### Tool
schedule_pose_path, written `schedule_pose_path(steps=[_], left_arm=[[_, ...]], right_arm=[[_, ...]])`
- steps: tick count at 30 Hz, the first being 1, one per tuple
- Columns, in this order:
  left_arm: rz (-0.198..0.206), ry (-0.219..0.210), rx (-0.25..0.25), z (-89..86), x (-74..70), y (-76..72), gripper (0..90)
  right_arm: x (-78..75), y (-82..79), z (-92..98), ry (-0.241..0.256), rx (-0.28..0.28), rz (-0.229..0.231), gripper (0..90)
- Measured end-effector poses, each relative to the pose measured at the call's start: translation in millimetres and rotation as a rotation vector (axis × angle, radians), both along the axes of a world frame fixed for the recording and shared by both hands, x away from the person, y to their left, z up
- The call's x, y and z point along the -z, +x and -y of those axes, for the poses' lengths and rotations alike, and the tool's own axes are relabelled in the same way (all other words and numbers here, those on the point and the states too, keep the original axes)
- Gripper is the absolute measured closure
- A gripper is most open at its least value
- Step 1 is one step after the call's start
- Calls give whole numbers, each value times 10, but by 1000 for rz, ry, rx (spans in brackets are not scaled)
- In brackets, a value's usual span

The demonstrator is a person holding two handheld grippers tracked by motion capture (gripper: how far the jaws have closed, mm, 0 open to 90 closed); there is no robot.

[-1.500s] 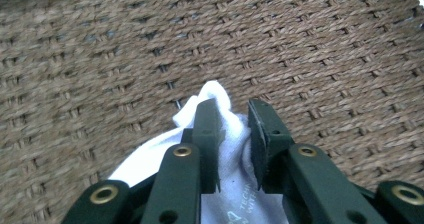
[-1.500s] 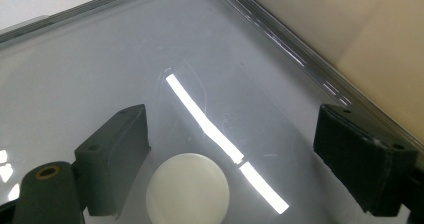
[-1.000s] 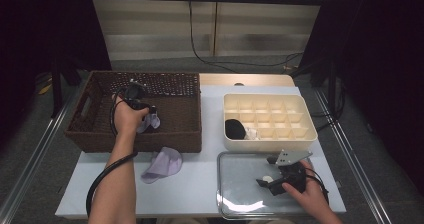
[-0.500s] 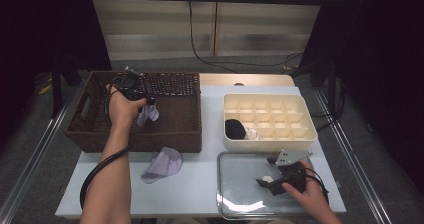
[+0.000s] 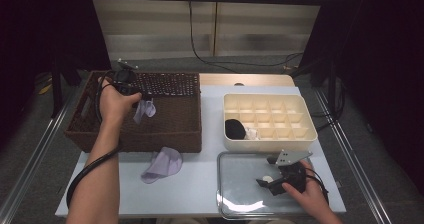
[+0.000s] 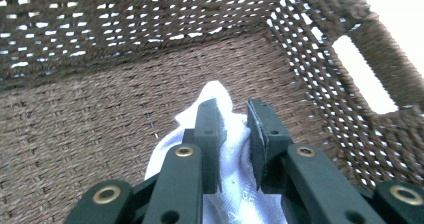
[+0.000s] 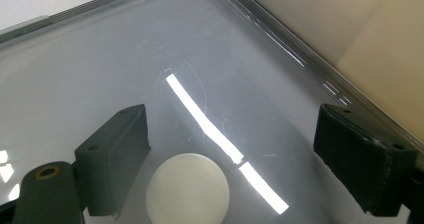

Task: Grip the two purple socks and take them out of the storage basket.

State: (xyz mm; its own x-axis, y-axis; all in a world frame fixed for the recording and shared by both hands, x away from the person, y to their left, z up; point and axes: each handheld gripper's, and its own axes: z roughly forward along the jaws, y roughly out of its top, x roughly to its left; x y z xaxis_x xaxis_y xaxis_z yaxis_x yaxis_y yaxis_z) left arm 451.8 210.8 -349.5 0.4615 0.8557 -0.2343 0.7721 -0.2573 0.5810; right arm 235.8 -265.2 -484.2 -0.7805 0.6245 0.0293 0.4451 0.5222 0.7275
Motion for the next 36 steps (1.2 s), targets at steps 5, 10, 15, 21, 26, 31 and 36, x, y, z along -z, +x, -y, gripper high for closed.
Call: schedule_pose_path(steps=[5, 10, 15, 21, 26, 31, 36], left_arm=[[1, -3, 16, 28, -111, -41, 766], [9, -17, 22, 39, -175, -79, 766], [22, -36, 28, 29, -268, -149, 767], [22, -33, 48, 23, -327, -239, 768], [21, -46, 65, 28, -351, -310, 768], [29, -42, 81, 39, -365, -384, 768], [36, -38, 92, 36, -390, -452, 768]], right_arm=[[0, -1, 0, 0, 0, 0, 140], [-1, -2, 0, -1, 1, 1, 140], [0, -1, 1, -3, -2, 2, 140], [-1, -3, 1, -3, 0, 2, 140], [-1, -2, 1, -3, 0, 2, 140], [-1, -3, 0, -4, 0, 3, 140], [-1, -2, 1, -4, 0, 2, 140]])
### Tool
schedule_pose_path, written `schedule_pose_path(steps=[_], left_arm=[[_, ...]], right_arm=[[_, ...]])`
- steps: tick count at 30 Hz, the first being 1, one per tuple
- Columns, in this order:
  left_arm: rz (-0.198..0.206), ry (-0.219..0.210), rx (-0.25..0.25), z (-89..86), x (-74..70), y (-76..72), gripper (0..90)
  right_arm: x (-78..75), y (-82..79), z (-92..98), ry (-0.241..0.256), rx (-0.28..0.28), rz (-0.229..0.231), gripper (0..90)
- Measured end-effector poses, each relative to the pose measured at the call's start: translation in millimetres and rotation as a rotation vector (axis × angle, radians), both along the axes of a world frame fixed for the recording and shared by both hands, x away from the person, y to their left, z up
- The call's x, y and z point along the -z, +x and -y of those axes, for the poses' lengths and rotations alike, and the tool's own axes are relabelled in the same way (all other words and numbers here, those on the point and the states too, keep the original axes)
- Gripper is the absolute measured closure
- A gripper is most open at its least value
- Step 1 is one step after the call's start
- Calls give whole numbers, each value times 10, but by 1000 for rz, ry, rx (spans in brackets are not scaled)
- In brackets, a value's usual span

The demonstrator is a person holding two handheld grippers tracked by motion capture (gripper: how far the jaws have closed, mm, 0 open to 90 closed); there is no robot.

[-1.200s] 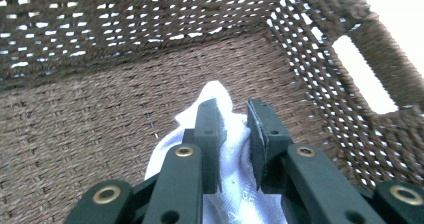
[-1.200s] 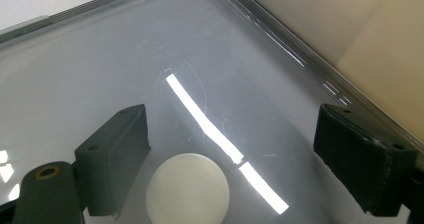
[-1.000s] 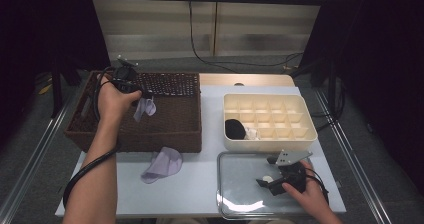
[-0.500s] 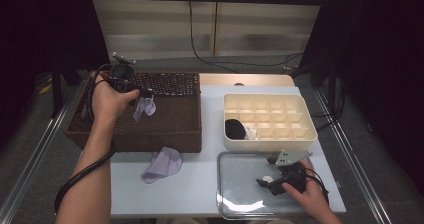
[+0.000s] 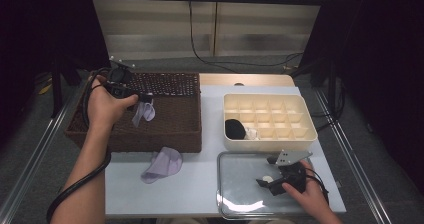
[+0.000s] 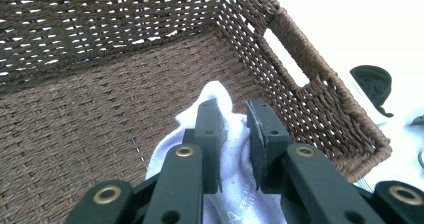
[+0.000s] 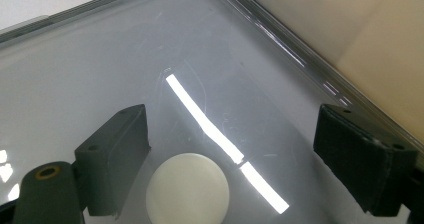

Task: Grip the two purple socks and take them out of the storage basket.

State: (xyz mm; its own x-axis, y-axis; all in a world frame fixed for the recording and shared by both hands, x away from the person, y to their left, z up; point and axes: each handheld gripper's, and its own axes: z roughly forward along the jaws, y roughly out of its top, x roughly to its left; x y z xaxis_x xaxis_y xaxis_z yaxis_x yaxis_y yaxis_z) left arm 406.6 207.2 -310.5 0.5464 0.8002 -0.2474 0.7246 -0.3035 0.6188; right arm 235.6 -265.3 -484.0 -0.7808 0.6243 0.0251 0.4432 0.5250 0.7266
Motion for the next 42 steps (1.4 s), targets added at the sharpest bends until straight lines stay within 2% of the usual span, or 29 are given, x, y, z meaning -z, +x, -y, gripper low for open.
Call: schedule_pose_path(steps=[26, 42], left_arm=[[17, -5, 52, -5, -12, -308, 767], [44, 0, 87, 0, -17, -492, 768]], right_arm=[[0, 0, 0, 0, -1, 1, 140], [0, -1, 0, 0, 0, 0, 140]])
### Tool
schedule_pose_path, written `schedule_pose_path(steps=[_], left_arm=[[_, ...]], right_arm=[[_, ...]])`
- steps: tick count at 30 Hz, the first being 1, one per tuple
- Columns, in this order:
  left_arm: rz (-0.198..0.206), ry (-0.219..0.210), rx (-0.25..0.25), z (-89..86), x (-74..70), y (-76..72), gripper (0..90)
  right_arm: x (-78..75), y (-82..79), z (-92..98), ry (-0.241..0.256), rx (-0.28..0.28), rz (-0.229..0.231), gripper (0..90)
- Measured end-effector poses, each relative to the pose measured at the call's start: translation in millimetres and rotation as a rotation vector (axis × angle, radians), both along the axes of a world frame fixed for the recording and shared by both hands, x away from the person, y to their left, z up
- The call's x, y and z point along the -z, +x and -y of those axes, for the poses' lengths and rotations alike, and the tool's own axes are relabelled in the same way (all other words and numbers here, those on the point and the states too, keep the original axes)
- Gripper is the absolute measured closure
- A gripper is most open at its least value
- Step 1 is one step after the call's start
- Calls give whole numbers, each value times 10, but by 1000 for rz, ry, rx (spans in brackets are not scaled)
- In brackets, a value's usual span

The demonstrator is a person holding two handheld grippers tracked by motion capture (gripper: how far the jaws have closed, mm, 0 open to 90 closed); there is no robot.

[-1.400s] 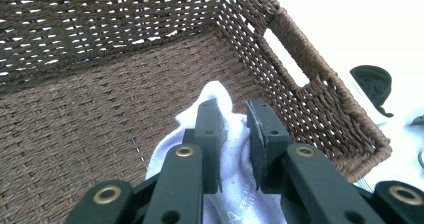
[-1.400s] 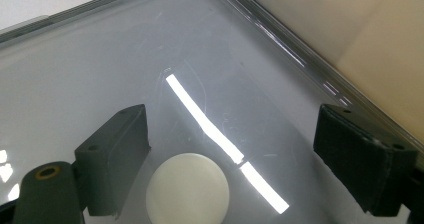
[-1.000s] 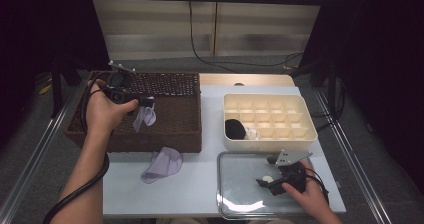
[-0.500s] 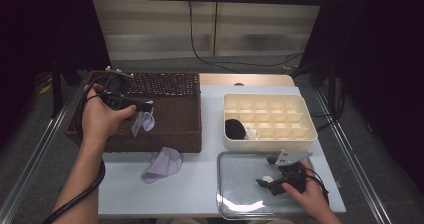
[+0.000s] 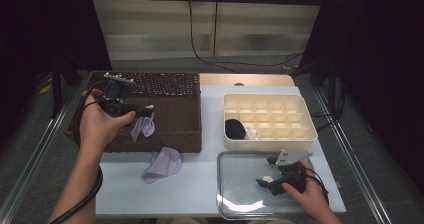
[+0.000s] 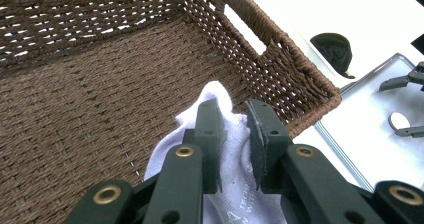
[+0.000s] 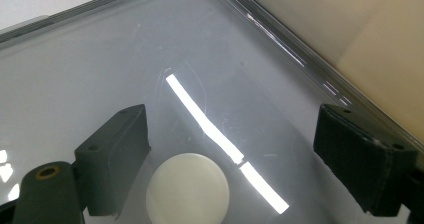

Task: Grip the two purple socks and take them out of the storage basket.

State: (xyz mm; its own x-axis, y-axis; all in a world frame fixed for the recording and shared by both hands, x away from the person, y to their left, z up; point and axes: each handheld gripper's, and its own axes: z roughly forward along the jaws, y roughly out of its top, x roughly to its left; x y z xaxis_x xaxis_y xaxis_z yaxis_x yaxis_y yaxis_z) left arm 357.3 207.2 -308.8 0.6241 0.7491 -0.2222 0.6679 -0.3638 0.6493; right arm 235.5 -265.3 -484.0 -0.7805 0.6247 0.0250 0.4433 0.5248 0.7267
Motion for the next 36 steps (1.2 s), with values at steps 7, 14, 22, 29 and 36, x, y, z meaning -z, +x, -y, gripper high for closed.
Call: schedule_pose_path(steps=[7, 14, 22, 29, 36], left_arm=[[1, 3, 9, 13, 13, -83, 768], [5, 0, 26, 38, 49, -172, 767], [15, -5, 53, 97, 179, -332, 768], [17, -13, 46, 120, 317, -489, 768], [2, -33, 83, 140, 517, -595, 767]], right_arm=[[0, 0, 0, 0, 0, 0, 140], [0, 1, 1, 0, 0, 0, 140], [0, 0, 0, 0, -1, 1, 140], [0, 0, 0, 0, 0, 0, 140], [1, 1, 0, 0, -2, 1, 140]])
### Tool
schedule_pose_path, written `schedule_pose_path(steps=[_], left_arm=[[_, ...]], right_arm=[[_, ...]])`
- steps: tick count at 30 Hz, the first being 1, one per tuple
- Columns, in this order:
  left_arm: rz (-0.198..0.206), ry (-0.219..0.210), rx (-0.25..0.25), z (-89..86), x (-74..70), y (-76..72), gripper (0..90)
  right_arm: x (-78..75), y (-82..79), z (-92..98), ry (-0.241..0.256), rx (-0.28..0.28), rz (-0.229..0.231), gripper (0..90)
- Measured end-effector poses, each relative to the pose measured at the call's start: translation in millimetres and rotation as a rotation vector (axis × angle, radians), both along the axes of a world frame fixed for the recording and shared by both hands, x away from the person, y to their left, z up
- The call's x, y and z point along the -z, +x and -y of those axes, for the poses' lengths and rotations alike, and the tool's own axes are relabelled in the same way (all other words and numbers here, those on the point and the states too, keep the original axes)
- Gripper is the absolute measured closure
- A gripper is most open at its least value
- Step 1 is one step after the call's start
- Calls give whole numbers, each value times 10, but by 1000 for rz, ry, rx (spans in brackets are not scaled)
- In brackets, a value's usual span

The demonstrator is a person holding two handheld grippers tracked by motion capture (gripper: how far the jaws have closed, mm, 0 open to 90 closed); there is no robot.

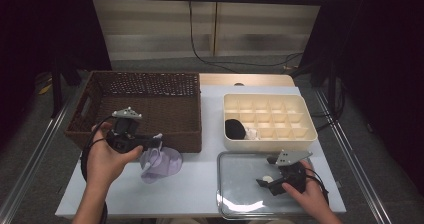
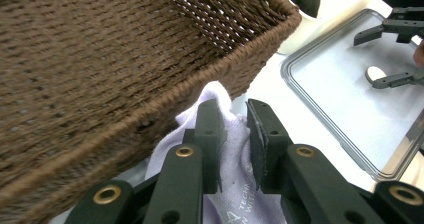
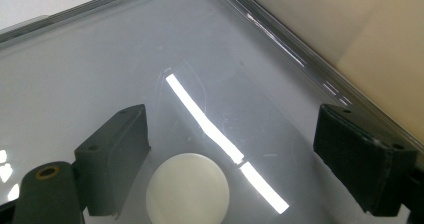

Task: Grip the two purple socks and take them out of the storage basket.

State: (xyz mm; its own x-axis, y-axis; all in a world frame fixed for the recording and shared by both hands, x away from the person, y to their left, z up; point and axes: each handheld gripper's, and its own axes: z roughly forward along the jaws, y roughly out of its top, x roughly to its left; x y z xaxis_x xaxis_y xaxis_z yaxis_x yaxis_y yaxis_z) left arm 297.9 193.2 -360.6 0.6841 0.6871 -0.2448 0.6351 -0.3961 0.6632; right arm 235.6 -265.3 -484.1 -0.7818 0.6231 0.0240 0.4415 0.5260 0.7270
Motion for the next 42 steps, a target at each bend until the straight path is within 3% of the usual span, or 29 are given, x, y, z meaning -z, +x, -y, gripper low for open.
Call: schedule_pose_path(steps=[12, 27, 32, 39, 42], left_arm=[[-37, -30, 49, 249, 233, -67, 765], [-89, -33, 154, 767, 573, -92, 759], [-94, -22, 162, 780, 722, -110, 748], [-66, -7, 151, 718, 889, -115, 678], [-46, -4, 148, 692, 891, -128, 635]], right_arm=[[-1, -1, -1, 0, 2, 0, 140], [0, -1, -1, 0, 1, 0, 140], [0, -1, 0, 0, 2, 1, 140], [0, -1, -1, 0, 1, -1, 140], [0, 0, 0, 0, 1, 0, 140]])
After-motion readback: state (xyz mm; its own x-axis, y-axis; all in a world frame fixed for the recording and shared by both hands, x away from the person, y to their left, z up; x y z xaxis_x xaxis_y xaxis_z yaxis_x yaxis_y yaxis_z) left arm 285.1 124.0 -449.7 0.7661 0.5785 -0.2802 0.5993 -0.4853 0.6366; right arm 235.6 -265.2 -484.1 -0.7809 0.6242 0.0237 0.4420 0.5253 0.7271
